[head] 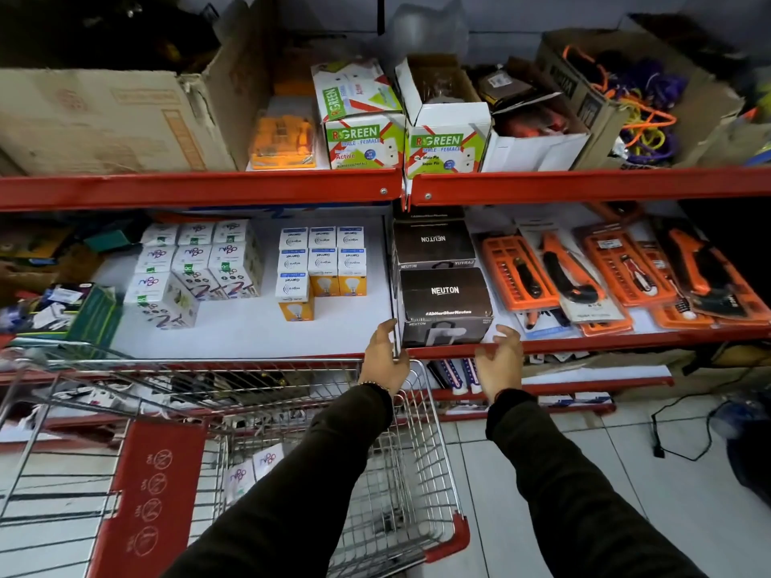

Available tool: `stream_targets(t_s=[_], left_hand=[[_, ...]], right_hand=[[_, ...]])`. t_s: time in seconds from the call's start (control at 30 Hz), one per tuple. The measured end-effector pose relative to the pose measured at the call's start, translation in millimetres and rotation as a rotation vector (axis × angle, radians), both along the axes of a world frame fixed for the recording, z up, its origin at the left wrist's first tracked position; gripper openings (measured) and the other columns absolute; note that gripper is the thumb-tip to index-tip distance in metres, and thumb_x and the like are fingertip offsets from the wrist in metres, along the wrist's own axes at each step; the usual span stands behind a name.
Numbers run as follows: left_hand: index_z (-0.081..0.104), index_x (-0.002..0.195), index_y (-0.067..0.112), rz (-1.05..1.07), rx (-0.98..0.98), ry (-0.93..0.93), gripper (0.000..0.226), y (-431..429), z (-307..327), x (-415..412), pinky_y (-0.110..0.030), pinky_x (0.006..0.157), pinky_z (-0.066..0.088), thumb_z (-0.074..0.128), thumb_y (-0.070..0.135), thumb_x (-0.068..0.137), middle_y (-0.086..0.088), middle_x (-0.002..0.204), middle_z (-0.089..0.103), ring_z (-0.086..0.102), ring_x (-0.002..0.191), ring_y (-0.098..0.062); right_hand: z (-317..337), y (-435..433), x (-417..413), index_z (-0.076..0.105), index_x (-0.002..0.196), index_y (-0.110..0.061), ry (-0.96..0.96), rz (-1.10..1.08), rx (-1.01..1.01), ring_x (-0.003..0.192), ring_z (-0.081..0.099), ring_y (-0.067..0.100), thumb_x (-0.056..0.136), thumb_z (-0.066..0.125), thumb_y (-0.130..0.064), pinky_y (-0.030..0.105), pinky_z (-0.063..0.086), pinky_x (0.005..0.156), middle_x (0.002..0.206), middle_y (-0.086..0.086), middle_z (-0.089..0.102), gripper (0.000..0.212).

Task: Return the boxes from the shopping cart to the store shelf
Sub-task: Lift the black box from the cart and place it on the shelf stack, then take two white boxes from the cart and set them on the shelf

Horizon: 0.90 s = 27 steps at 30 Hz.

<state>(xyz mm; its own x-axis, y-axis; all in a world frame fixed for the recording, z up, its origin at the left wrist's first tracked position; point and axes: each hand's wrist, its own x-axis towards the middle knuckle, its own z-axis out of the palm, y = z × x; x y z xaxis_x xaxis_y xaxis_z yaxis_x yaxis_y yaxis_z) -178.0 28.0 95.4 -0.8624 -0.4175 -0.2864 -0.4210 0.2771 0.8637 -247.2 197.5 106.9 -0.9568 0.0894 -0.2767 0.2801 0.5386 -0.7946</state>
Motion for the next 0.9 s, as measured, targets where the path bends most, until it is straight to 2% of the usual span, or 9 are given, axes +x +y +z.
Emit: stream_targets(t_s=[0.1, 0.23, 0.3, 0.4, 0.53, 0.6, 0.67, 0.77, 0.9], left_hand=[[0.043, 0.138, 0.017, 0.023, -0.056, 0.056, 0.05, -5, -1, 19, -0.04, 0.104, 0.051, 0.054, 0.001, 0.092, -0.007, 0.142, 0.048, 0.058, 0.117, -0.026], [0.051, 0.128, 0.025, 0.022, -0.089, 0.089, 0.044, -19, -17, 54, -0.046, 0.1, 0.052, 0.053, 0.004, 0.089, 0.0, 0.131, 0.057, 0.06, 0.114, -0.024], [0.054, 0.126, 0.023, 0.033, -0.106, 0.059, 0.039, -30, -26, 75, -0.044, 0.098, 0.054, 0.052, 0.007, 0.091, 0.0, 0.127, 0.059, 0.059, 0.112, -0.02], [0.054, 0.128, 0.018, 0.017, -0.172, 0.004, 0.036, -51, -37, 110, -0.034, 0.094, 0.054, 0.053, 0.007, 0.094, -0.003, 0.13, 0.06, 0.062, 0.108, -0.02], [0.05, 0.135, 0.018, 0.001, -0.268, -0.123, 0.04, -85, -62, 162, -0.036, 0.094, 0.051, 0.053, 0.014, 0.096, -0.007, 0.132, 0.059, 0.059, 0.117, -0.026], [0.05, 0.136, 0.016, 0.005, -0.327, -0.205, 0.04, -104, -74, 186, -0.035, 0.096, 0.048, 0.053, 0.015, 0.096, -0.008, 0.137, 0.056, 0.057, 0.121, -0.028], [0.048, 0.138, 0.015, 0.012, -0.377, -0.307, 0.042, -123, -85, 208, -0.036, 0.094, 0.047, 0.054, 0.016, 0.096, -0.009, 0.141, 0.051, 0.056, 0.121, -0.031], [0.042, 0.142, 0.012, -0.036, -0.47, -0.428, 0.053, -158, -110, 232, -0.037, 0.102, 0.045, 0.059, 0.018, 0.092, -0.011, 0.143, 0.048, 0.051, 0.125, -0.032], [0.032, 0.149, 0.012, -0.155, -0.508, -0.511, 0.071, -194, -143, 244, -0.034, 0.112, 0.041, 0.067, 0.021, 0.087, -0.009, 0.151, 0.04, 0.045, 0.135, -0.028]], right_hand=[[2, -14, 27, 0.047, 0.124, -0.01, -0.027, -0.013, -0.03, 0.113, 0.053, 0.025, 0.087, 0.062, -0.001, 0.042, 0.046, 0.104, 0.123, 0.01, 0.049, 0.042], [-9, -37, 61, 0.054, 0.117, -0.007, -0.019, 0.062, -0.048, 0.103, 0.055, 0.02, 0.09, 0.061, -0.003, 0.029, 0.046, 0.091, 0.115, 0.004, 0.053, 0.028], [-18, -52, 79, 0.058, 0.113, -0.009, -0.025, 0.147, -0.033, 0.103, 0.057, 0.021, 0.09, 0.061, -0.005, 0.028, 0.046, 0.088, 0.112, 0.005, 0.058, 0.023], [-39, -74, 103, 0.061, 0.108, -0.017, -0.068, 0.29, 0.005, 0.102, 0.062, 0.023, 0.089, 0.062, -0.006, 0.03, 0.049, 0.091, 0.112, 0.007, 0.063, 0.022], [-63, -106, 137, 0.059, 0.114, -0.017, -0.135, 0.504, 0.097, 0.091, 0.062, 0.02, 0.089, 0.064, -0.008, 0.024, 0.043, 0.079, 0.104, 0.003, 0.063, 0.027], [-80, -125, 153, 0.057, 0.115, -0.02, -0.156, 0.618, 0.164, 0.086, 0.063, 0.021, 0.088, 0.067, -0.012, 0.026, 0.046, 0.076, 0.109, 0.006, 0.063, 0.031], [-94, -144, 170, 0.055, 0.121, -0.023, -0.207, 0.724, 0.199, 0.098, 0.064, 0.023, 0.087, 0.069, -0.015, 0.033, 0.053, 0.087, 0.123, 0.005, 0.057, 0.037], [-116, -177, 188, 0.047, 0.136, -0.023, -0.178, 0.905, 0.299, 0.131, 0.047, 0.026, 0.089, 0.068, -0.02, 0.041, 0.043, 0.109, 0.145, 0.004, 0.043, 0.052], [-143, -218, 198, 0.034, 0.149, -0.019, -0.085, 1.114, 0.398, 0.142, 0.035, 0.026, 0.09, 0.064, -0.016, 0.035, 0.039, 0.112, 0.157, 0.004, 0.03, 0.066]])
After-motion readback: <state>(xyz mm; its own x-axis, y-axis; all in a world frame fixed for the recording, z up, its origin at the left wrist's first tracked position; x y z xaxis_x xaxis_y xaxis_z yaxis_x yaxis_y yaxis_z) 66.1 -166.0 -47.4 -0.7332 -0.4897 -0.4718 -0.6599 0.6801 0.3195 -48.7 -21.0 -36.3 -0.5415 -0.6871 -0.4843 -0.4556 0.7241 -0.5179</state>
